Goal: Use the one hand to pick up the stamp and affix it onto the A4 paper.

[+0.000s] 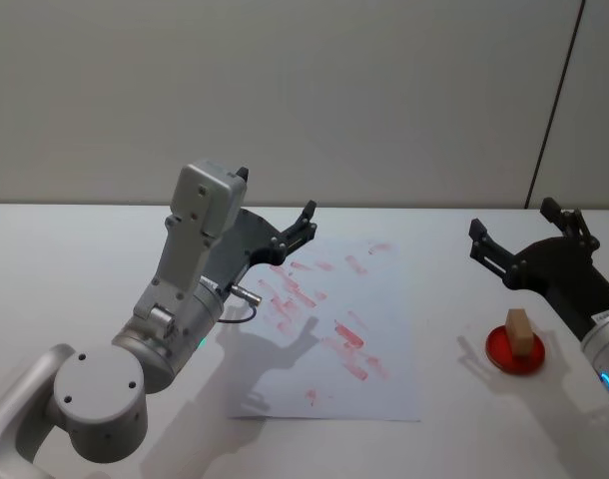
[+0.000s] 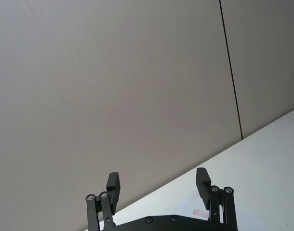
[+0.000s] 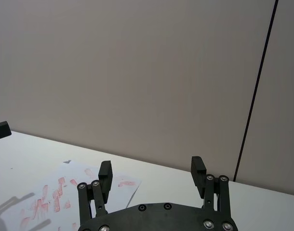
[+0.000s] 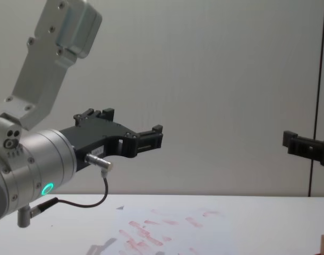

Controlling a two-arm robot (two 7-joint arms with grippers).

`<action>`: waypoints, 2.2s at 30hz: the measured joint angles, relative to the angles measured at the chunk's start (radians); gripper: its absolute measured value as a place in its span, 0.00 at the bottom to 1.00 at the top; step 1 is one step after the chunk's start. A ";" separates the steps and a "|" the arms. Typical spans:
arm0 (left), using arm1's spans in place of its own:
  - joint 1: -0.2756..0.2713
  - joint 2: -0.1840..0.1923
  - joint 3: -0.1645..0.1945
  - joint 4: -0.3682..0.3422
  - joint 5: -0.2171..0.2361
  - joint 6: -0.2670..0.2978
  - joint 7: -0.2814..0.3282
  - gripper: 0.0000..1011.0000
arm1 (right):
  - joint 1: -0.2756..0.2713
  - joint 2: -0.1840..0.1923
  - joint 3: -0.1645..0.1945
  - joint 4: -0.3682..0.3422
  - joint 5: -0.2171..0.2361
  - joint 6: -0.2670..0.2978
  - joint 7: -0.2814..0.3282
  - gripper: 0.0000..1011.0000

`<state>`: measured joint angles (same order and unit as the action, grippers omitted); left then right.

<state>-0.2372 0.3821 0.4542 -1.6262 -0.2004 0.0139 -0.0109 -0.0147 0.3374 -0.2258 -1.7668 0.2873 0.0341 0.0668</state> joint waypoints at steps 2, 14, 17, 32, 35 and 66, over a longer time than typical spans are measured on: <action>0.000 0.000 0.000 0.000 0.000 0.000 0.000 0.99 | 0.000 0.000 0.000 0.000 0.000 0.000 0.000 0.99; 0.000 0.000 0.000 0.000 0.000 0.000 0.000 0.99 | 0.000 0.000 0.000 0.000 0.000 0.000 0.000 0.99; 0.000 0.000 0.000 0.000 0.000 0.000 0.000 0.99 | 0.000 0.000 0.000 0.000 0.000 0.000 0.000 0.99; 0.000 0.000 0.000 0.000 0.000 0.000 0.000 0.99 | 0.000 0.000 0.000 0.000 0.000 0.000 0.000 0.99; 0.000 0.000 0.000 0.000 0.000 0.000 0.000 0.99 | 0.000 0.000 0.000 0.000 0.000 0.000 0.000 0.99; 0.000 0.000 0.000 0.000 0.000 0.000 0.000 0.99 | -0.119 0.057 0.032 -0.127 0.070 0.104 -0.087 0.99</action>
<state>-0.2372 0.3821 0.4542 -1.6262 -0.2004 0.0139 -0.0110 -0.1336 0.3949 -0.1938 -1.8939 0.3578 0.1377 -0.0206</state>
